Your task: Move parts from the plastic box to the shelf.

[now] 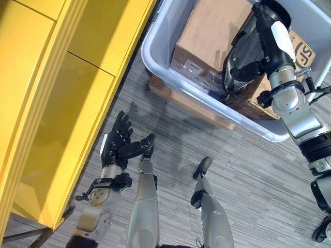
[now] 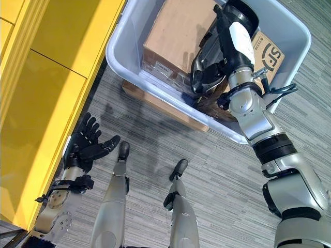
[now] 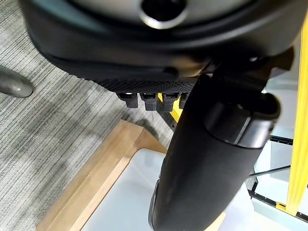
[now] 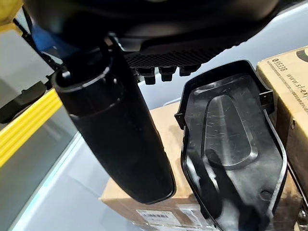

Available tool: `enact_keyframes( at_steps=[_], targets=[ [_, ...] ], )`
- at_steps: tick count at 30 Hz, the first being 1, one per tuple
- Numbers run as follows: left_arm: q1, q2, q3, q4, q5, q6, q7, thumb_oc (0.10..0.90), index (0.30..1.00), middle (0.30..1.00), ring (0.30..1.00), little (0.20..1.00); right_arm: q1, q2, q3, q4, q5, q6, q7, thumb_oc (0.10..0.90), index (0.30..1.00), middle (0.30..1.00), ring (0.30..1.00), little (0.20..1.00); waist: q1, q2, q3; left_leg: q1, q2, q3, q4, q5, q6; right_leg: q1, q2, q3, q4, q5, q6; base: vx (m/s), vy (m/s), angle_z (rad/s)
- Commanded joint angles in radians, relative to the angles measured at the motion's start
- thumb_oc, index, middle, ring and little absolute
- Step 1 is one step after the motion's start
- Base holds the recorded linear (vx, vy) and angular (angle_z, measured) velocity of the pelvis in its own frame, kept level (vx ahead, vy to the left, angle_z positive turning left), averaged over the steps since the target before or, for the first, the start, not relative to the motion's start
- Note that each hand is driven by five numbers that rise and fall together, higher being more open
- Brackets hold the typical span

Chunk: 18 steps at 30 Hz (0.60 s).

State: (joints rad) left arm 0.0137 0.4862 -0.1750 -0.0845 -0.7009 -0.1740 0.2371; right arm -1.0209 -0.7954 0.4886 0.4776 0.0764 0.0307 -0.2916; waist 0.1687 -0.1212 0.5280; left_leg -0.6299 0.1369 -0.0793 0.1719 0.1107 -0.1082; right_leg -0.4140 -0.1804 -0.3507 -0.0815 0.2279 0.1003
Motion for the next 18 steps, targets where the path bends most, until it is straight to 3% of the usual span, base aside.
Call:
enact_keyframes(
  at_steps=[1,18],
  targets=[
    [0.023,0.007,0.014,-0.128,-0.007,-0.055,0.014,0.900,1.000,1.000,1.000,1.000,-0.164,-0.027,-0.060,0.031,0.099,-0.061,-0.097,0.900,1.000,1.000,1.000,1.000,0.007,-0.005,-0.008,-0.012,0.000,0.084,-0.023,0.008,0.040,0.196,-0.030,0.039,0.110,-0.238,0.065,0.00,0.000,0.00],
    [-0.003,0.003,-0.024,-0.133,-0.037,-0.054,0.042,0.900,1.000,1.000,1.000,1.000,-0.327,0.099,-0.081,0.257,0.356,-0.113,-0.177,0.900,1.000,1.000,1.000,1.000,0.007,0.005,-0.008,-0.065,-0.003,0.079,-0.018,0.007,0.041,0.153,-0.024,0.043,0.112,-0.232,0.064,0.00,0.000,0.00]
  ],
)
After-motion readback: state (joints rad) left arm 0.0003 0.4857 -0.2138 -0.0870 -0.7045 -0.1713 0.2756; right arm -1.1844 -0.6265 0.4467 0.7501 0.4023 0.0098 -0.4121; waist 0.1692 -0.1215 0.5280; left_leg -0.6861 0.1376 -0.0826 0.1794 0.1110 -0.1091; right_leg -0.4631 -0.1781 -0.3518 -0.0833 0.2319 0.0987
